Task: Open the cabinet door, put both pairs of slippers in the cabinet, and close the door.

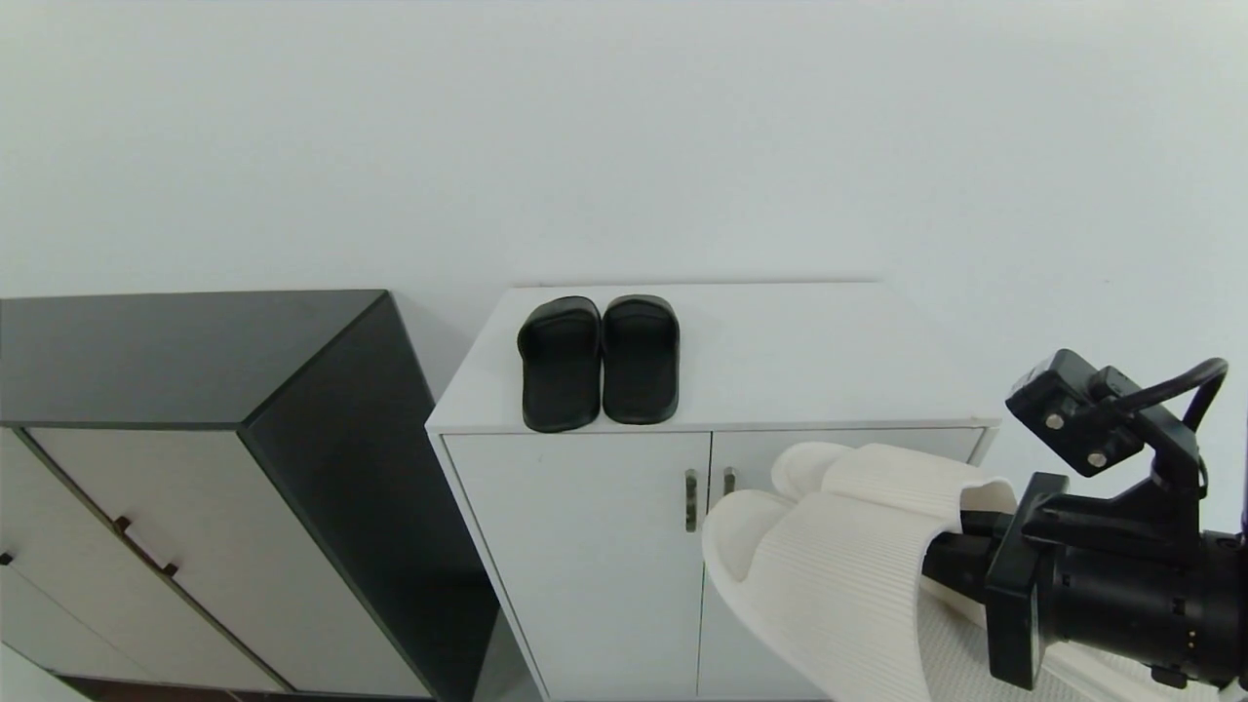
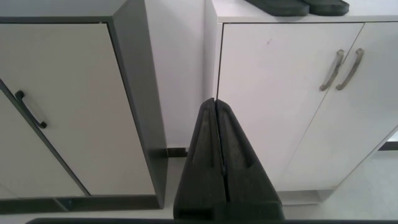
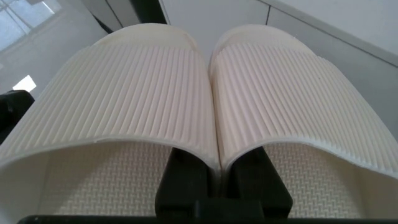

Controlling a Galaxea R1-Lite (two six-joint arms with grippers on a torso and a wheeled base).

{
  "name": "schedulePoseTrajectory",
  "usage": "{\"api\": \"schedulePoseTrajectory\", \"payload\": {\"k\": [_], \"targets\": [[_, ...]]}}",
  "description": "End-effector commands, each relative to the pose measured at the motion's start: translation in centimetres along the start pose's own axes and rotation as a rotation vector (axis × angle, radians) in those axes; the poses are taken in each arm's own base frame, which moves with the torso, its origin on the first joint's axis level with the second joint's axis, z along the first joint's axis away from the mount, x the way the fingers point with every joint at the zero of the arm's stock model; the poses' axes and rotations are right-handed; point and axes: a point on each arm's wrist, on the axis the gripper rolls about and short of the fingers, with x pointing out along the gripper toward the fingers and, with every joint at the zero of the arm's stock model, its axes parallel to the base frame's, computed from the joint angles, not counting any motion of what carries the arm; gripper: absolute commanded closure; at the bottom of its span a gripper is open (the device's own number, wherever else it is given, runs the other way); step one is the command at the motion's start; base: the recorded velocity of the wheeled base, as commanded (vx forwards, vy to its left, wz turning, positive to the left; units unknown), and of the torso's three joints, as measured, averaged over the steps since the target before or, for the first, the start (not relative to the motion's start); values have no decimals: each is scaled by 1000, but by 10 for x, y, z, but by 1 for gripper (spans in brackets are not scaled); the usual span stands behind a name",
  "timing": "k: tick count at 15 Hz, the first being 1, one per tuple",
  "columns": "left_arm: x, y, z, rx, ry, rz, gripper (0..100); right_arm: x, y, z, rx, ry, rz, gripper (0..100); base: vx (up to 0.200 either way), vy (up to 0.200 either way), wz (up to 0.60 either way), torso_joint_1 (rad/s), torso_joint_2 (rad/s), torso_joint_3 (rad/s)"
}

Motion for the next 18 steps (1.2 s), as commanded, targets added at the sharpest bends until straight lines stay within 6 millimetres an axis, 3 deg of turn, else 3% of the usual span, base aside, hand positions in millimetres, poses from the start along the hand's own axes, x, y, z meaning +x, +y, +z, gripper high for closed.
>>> {"api": "schedulePoseTrajectory", "payload": {"k": [1, 5, 14, 15, 18], "targets": [[0, 0, 0, 1, 2, 1, 100, 0, 0, -3, 1, 10, -2, 100, 0, 0, 0, 0, 0, 0], [0, 0, 0, 1, 2, 1, 100, 2, 0, -5, 1, 21, -1, 100, 0, 0, 0, -46, 103, 60], [0, 0, 0, 2, 2, -2, 100, 4, -1, -7, 0, 34, -3, 100, 0, 0, 0, -200, 505, 294], [0, 0, 0, 2, 2, -2, 0, 5, -1, -8, 0, 39, -4, 100, 0, 0, 0, -193, 500, 310], [0, 0, 0, 2, 2, -3, 0, 11, -1, -11, 0, 59, -5, 100, 0, 0, 0, -176, 497, 320]]}}
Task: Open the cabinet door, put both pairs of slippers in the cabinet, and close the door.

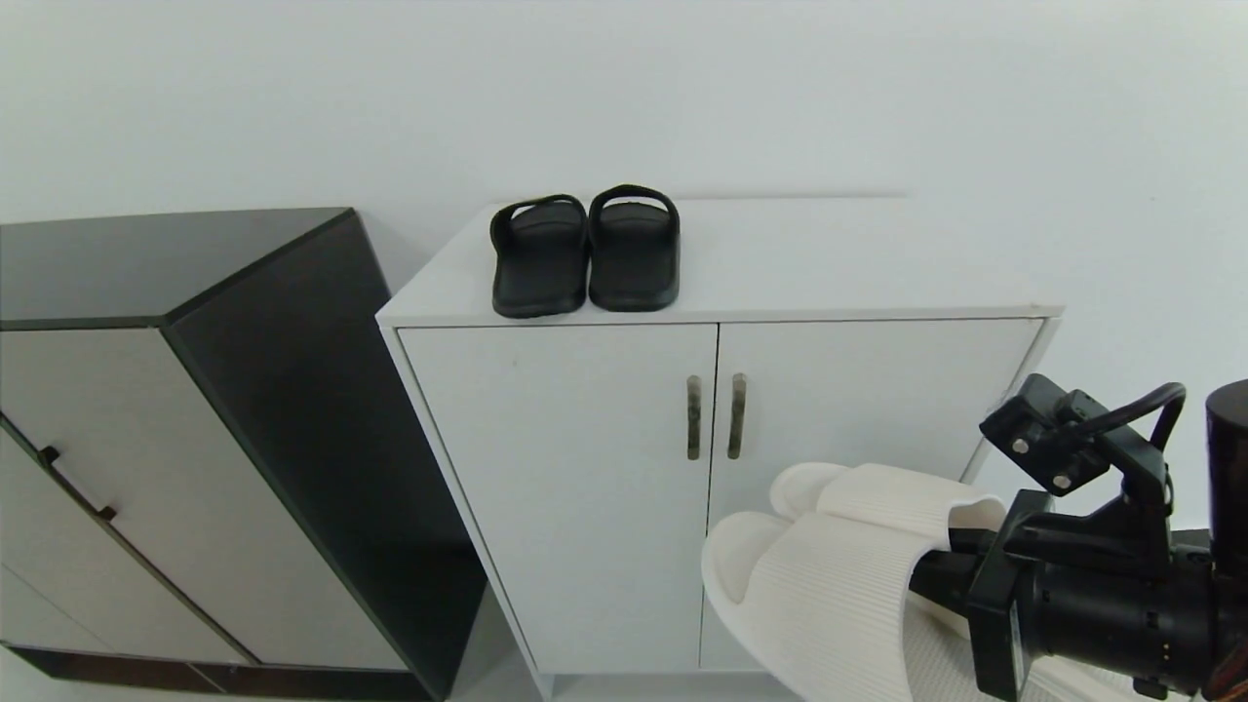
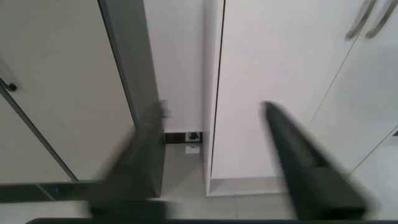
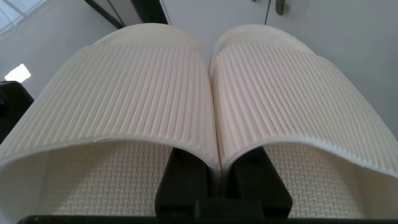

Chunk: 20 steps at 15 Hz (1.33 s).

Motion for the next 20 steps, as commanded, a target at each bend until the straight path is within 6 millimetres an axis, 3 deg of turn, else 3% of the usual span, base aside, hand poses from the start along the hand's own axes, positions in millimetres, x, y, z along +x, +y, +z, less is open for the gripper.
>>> {"api": "schedulePoseTrajectory", "payload": {"k": [1, 14, 15, 17, 20], "targets": [[0, 0, 0, -2, -1, 0, 0, 4, 0, -2, 2, 15, 0, 100, 0, 0, 0, -163, 491, 320], [0, 0, 1, 26, -4, -12, 0, 4, -3, -5, 7, 15, -15, 100, 0, 0, 0, -98, 457, 357], [-2, 0, 11, 37, -30, -21, 0, 5, -3, -6, 5, 20, -15, 100, 0, 0, 0, -22, 256, 246], [2, -2, 68, 24, -39, -108, 0, 5, -3, -6, 5, 20, -13, 100, 0, 0, 0, 0, 124, 110], [53, -11, 110, -9, 133, -476, 0, 6, -3, -9, -27, 28, -15, 100, 0, 0, 0, 0, 0, 0]]}}
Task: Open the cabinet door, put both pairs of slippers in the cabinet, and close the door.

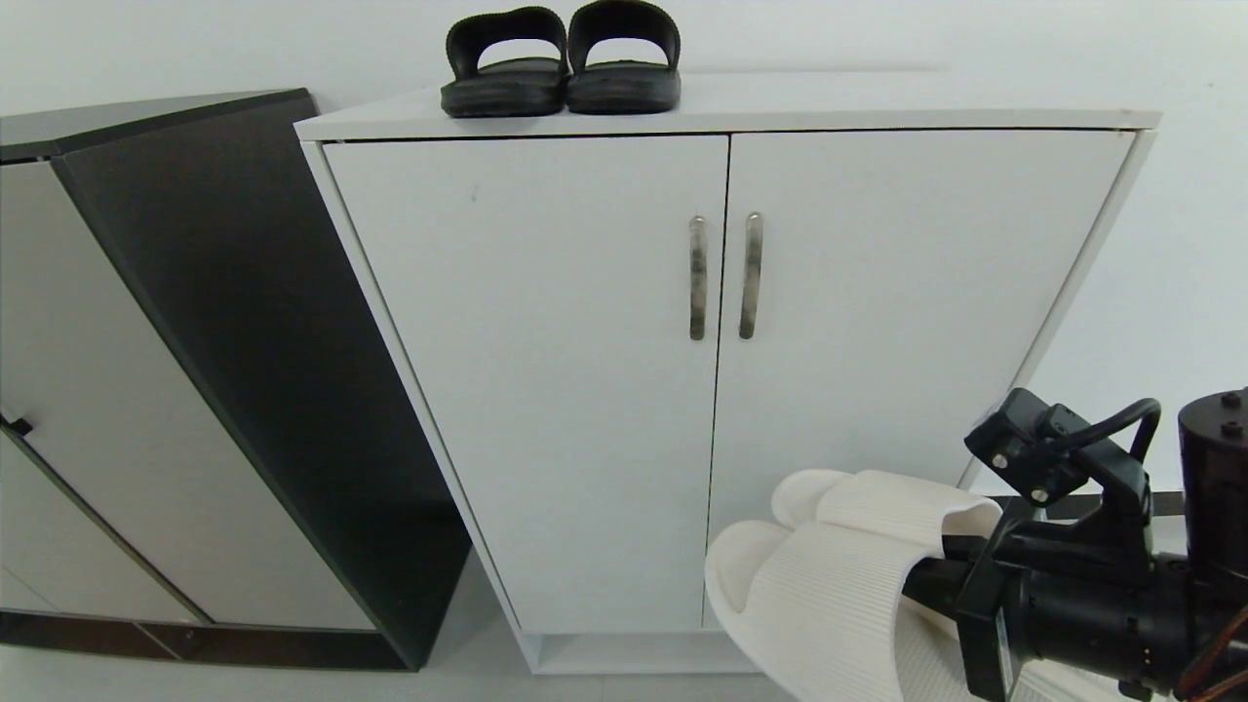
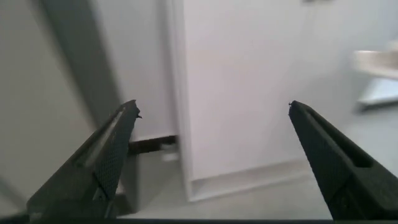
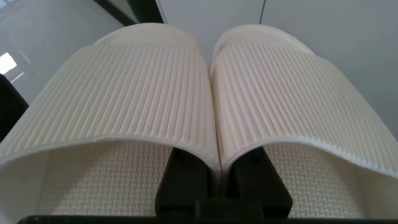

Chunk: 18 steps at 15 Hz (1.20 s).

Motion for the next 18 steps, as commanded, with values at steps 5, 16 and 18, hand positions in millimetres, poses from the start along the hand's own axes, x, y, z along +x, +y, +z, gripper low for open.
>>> {"api": "schedulePoseTrajectory", "payload": {"k": [5, 16, 18], "targets": [[133, 0, 65, -99, 189, -673, 0, 1, 0, -7, -35, -11, 4, 100, 0, 0, 0, 0, 0, 0], [236, -99, 84, -172, 191, -1070, 0, -3, -1, -9, -33, -24, -6, 100, 0, 0, 0, 0, 0, 0], [249, -108, 87, -177, 186, -1077, 0, -4, -2, -10, -31, -22, -12, 100, 0, 0, 0, 0, 0, 0]]}}
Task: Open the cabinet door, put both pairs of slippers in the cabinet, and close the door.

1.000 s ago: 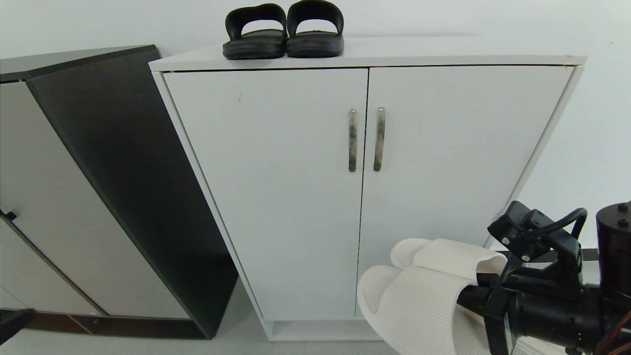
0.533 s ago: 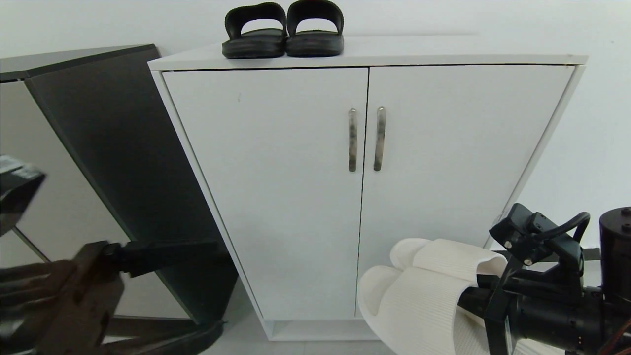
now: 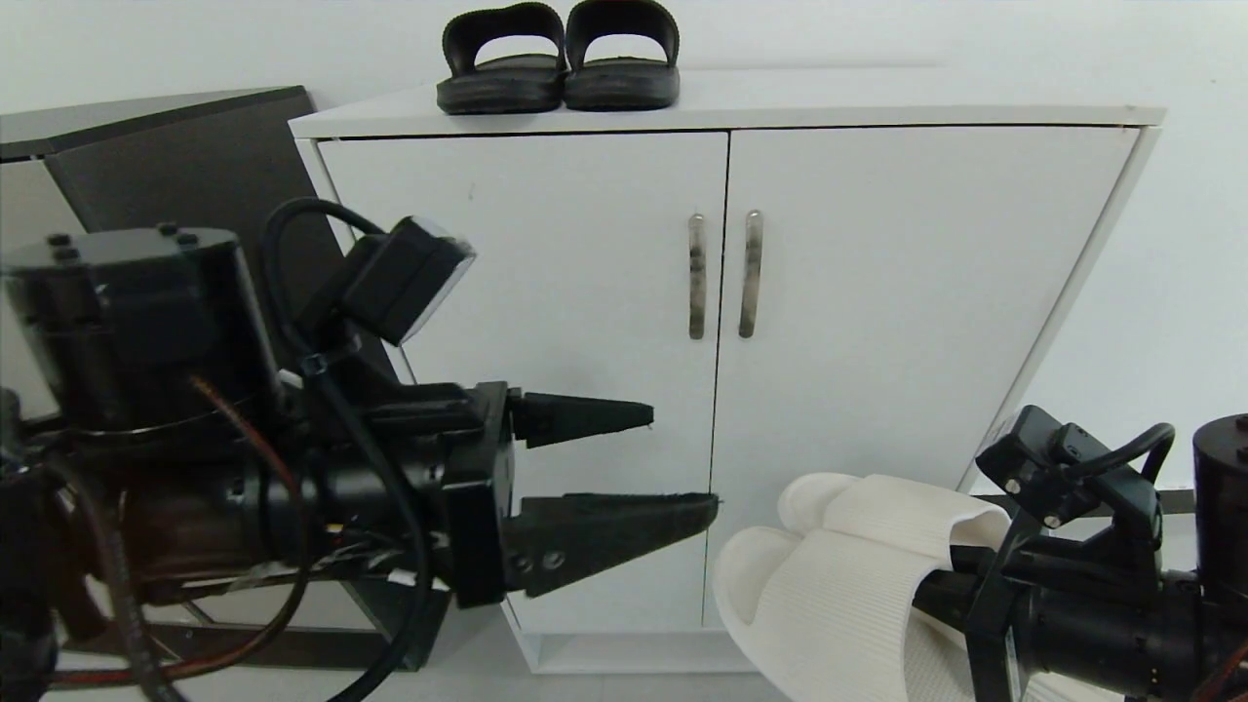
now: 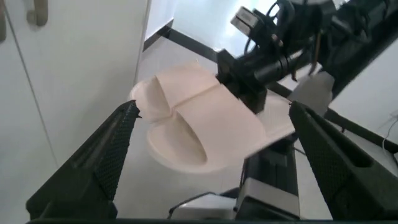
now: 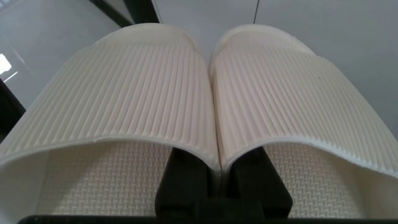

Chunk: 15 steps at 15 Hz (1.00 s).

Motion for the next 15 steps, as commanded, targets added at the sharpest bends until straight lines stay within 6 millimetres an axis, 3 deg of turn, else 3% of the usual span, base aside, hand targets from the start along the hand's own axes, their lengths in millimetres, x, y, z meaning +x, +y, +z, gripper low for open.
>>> {"api": "schedulePoseTrajectory", "payload": {"k": [1, 6, 9, 15], "targets": [[33, 14, 4, -47, 12, -18, 0, -1, -1, 0, 2, -5, -4, 100, 0, 0, 0, 0, 0, 0], [75, 37, 26, -90, -48, 23, 0, 0, -2, 0, 4, 0, -9, 100, 0, 0, 0, 0, 0, 0], [99, 37, 30, -84, -89, 138, 0, 1, -3, -1, 5, 5, -11, 100, 0, 0, 0, 0, 0, 0], [107, 44, 43, -61, -142, 207, 0, 1, -4, -1, 8, 6, -20, 100, 0, 0, 0, 0, 0, 0]]}}
